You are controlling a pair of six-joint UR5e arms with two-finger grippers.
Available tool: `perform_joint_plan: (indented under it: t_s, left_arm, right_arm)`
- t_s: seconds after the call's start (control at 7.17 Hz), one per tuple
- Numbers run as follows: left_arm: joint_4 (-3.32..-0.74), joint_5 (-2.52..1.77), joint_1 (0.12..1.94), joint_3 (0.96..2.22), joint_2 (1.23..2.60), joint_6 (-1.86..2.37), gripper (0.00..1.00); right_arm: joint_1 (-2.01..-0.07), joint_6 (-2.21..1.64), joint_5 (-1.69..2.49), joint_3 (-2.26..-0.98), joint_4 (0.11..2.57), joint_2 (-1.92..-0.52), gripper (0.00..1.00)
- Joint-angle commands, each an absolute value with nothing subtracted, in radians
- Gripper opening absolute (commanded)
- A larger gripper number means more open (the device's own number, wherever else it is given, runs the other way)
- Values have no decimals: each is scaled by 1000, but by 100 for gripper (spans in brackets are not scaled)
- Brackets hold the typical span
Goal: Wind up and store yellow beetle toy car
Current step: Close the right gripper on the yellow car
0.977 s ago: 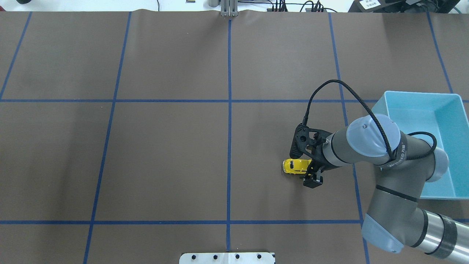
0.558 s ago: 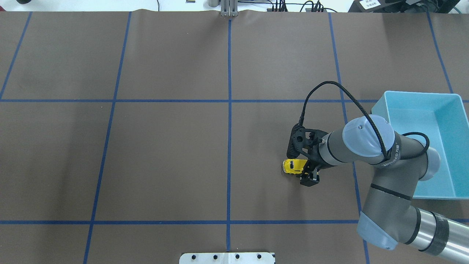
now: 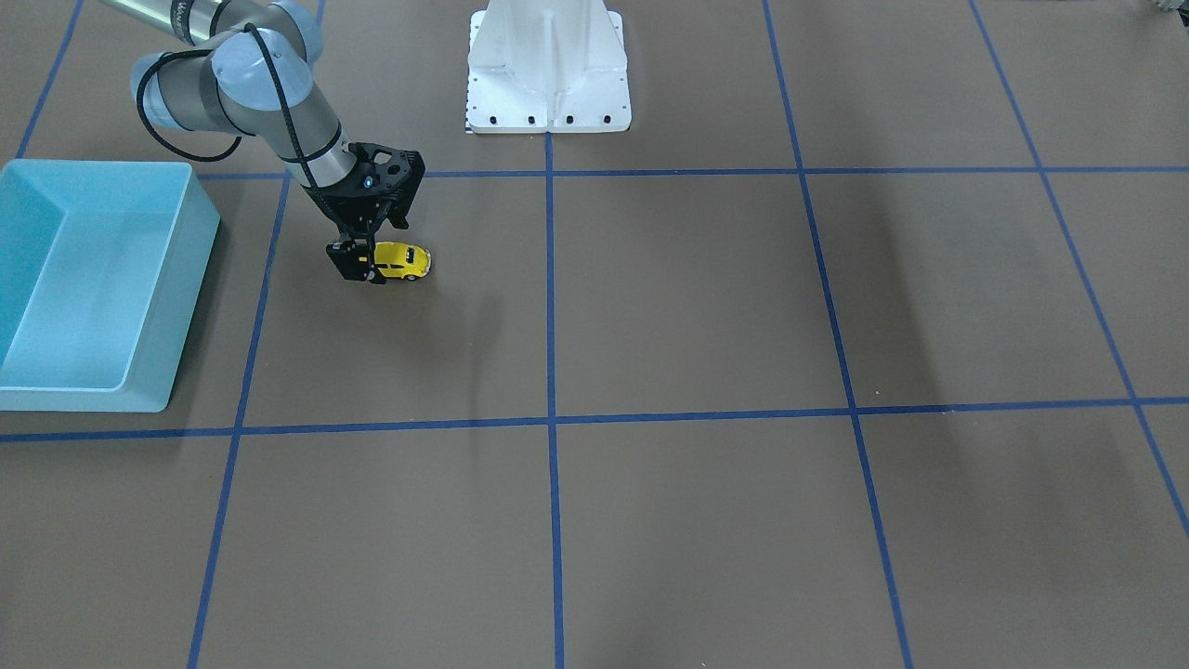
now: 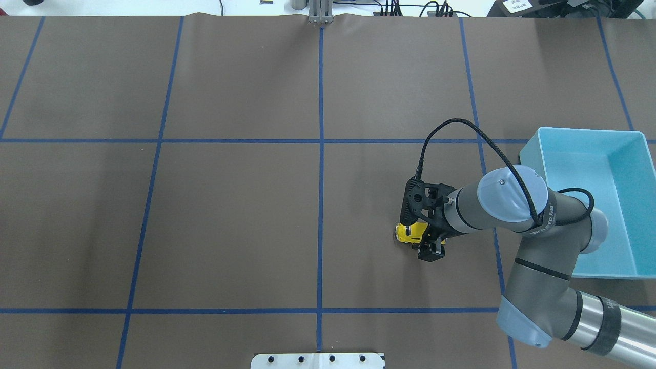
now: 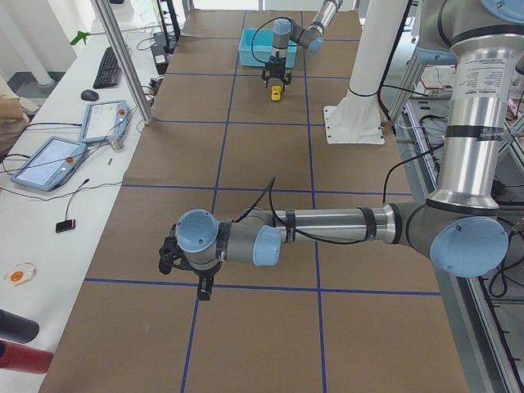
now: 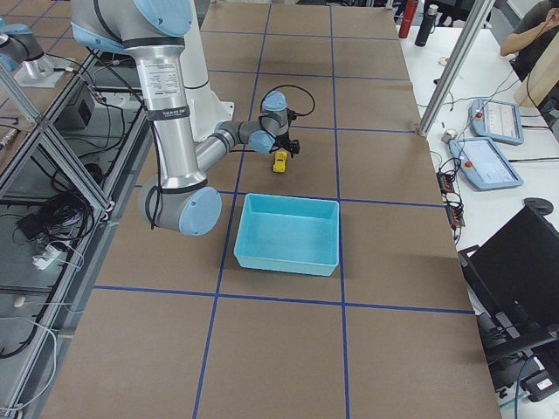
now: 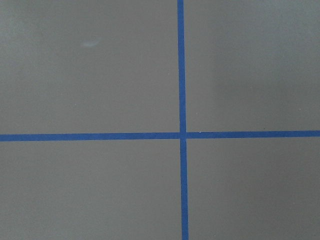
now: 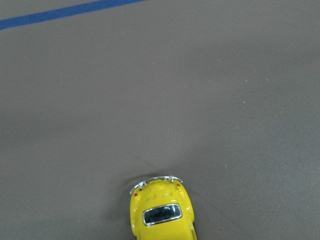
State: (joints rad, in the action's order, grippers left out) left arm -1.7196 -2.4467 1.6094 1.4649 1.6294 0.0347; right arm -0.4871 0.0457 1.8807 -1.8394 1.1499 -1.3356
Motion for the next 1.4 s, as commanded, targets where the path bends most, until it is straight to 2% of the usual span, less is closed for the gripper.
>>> perform_joint_plan:
  t_s: [0.0, 0.28, 0.42, 0.56, 0.7, 0.98, 1.26]
  left_arm:
    - [-1720, -2447, 1611, 1465, 1631, 35, 100]
    - [-1720, -2447, 1609, 1465, 1631, 35, 100]
    - [-1720, -2447, 1609, 1465, 1631, 34, 100]
    - [-1720, -2447, 1609, 1465, 1631, 35, 100]
    - [-1720, -2447, 1609, 1465, 1631, 35, 100]
    - [-1720, -2445, 1609, 1465, 1632, 35, 100]
    - [-1720, -2445, 1609, 1465, 1635, 35, 100]
  right_arm:
    - [-479, 43, 1881, -1807, 1121, -1332, 100]
    - [-469, 32, 1882, -1804, 1121, -1330, 96]
    - [-469, 16, 1882, -1809, 1121, -1331, 55]
    - [-469, -17, 1884, -1819, 1121, -1331, 7]
    - [-463, -43, 1884, -1821, 1121, -1331, 0]
    - [-460, -54, 1929, -1863, 1135, -1316, 0]
    - [-562, -63, 2035, -1968, 1309, -1269, 0]
